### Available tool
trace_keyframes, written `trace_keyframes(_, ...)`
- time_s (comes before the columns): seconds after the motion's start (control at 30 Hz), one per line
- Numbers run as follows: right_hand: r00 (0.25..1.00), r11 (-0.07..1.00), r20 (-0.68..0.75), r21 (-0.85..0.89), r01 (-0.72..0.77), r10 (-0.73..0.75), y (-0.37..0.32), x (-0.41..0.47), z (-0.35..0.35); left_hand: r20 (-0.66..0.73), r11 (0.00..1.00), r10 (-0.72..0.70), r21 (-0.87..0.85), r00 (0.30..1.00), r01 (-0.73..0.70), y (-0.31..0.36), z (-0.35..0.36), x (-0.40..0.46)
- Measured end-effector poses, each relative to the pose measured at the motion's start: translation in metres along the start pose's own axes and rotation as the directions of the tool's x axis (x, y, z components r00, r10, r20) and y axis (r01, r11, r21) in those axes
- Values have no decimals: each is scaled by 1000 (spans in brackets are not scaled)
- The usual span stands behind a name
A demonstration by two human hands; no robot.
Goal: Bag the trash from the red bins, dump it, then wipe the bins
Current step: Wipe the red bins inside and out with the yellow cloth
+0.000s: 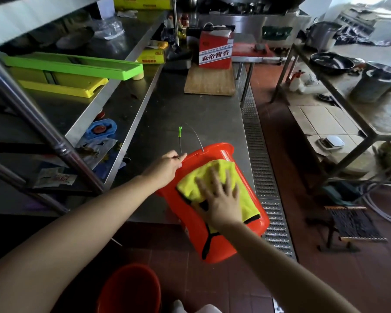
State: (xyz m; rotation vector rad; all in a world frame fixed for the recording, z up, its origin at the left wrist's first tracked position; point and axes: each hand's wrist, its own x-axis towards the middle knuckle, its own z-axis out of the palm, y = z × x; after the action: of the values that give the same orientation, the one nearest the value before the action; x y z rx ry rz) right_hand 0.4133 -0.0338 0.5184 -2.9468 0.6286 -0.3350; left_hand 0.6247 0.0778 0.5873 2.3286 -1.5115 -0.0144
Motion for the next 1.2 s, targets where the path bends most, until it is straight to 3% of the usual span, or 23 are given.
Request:
trace_keyframes(0.1, 971, 956, -20, -177, 232, -239, -29, -20, 16, -24, 998, 5, 65, 1000, -3, -3, 0, -4)
trace_keyframes(0.2, 968, 960, -40, -144, 241, -249, -17, -16, 12, -49, 998, 8, 59, 999, -5, -5, -1, -11)
trace_keyframes(0.4, 999, 995, -19, 87, -43, 45, 63, -8, -12, -46, 999, -32, 42, 998, 34, 7, 3, -11)
trace_keyframes(0.53, 934, 864, 152, 356, -356, 323, 101, 8, -30, -29, 996, -90, 6, 996, 90, 7, 6, -16)
trace_keyframes(0.6, 914, 841, 178, 357, -405, 365, 97, 7, -33, -27, 993, -115, -10, 993, 115, 8, 6, -17)
trace_keyframes(0.67, 952, 923, 124, 238, -301, 279, 71, 0, -27, -24, 991, -130, -16, 991, 130, 10, 6, -16)
trace_keyframes(0.73, 998, 997, 36, 48, -61, 60, 32, -14, -13, -32, 992, -124, -23, 992, 123, 11, 7, -14)
trace_keyframes(0.8, 971, 959, 32, -154, 238, -236, 0, -34, 6, -30, 992, -122, -18, 992, 121, 13, 8, -13)
trace_keyframes(0.87, 914, 874, 91, -271, 404, -395, -9, -46, 17, -25, 992, -125, 18, 992, 125, 13, 10, -14)
trace_keyframes(0.93, 919, 889, 46, -238, 391, -392, 0, -43, 13, -29, 991, -121, 59, 992, 122, 12, 11, -17)
trace_keyframes(1.07, 980, 980, -50, -66, 190, -194, 43, -33, -8, -38, 989, -131, 64, 991, 133, 13, 17, -17)
trace_keyframes(1.2, 984, 984, -39, -45, 171, -173, 66, -29, -15, -228, 972, -53, 210, 972, 103, 24, 19, -17)
